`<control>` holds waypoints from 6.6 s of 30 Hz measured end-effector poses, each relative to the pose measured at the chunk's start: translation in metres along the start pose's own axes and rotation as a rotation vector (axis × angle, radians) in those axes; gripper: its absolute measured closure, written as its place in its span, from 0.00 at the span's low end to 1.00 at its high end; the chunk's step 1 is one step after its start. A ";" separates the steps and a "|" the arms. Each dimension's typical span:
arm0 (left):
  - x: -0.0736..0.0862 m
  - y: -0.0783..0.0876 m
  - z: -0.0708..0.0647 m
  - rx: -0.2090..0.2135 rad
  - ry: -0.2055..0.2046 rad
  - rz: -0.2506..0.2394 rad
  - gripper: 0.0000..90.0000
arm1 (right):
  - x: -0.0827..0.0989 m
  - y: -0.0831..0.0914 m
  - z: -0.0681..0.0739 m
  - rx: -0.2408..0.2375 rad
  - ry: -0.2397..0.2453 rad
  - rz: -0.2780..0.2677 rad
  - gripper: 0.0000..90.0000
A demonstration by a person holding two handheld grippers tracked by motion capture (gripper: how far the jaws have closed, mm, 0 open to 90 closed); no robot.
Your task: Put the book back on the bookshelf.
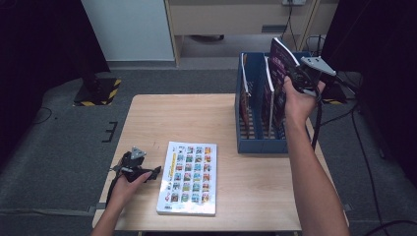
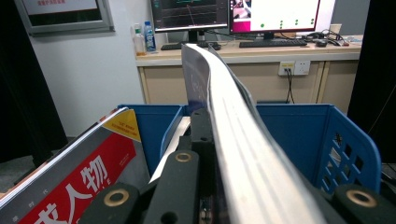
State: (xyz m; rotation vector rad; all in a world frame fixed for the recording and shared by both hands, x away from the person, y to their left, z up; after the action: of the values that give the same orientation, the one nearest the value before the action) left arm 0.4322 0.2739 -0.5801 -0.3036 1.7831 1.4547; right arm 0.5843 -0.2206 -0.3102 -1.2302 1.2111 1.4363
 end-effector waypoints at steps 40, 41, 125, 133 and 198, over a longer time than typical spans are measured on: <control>0.000 0.000 0.000 0.001 -0.003 0.004 0.00 | 0.035 -0.005 -0.007 -0.005 0.023 0.005 0.93; 0.000 0.000 0.000 0.001 -0.003 0.003 0.00 | 0.036 -0.006 -0.007 -0.002 0.025 0.003 0.93; -0.001 -0.001 -0.001 0.005 -0.008 0.004 0.00 | 0.083 -0.027 -0.007 0.006 0.027 0.006 0.90; -0.001 -0.001 -0.001 0.006 -0.008 0.004 0.00 | 0.080 -0.028 -0.010 0.009 0.051 0.021 0.93; -0.002 -0.002 -0.002 0.006 -0.009 0.002 0.00 | 0.114 0.056 0.007 -0.099 0.089 0.040 0.66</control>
State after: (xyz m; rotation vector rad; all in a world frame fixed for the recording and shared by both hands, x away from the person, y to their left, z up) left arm 0.4336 0.2716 -0.5801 -0.2910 1.7807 1.4497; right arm 0.5127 -0.2196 -0.4149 -1.3568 1.2437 1.4998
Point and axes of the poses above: each handheld gripper's, and its own axes: y roughly backward along the jaws, x roughly out of its underside, z roughly to its left, the point moved 6 cm from there along -y, roughly forward along the jaws, and after that the axes turned 2 degrees about y, right-handed, at the moved point
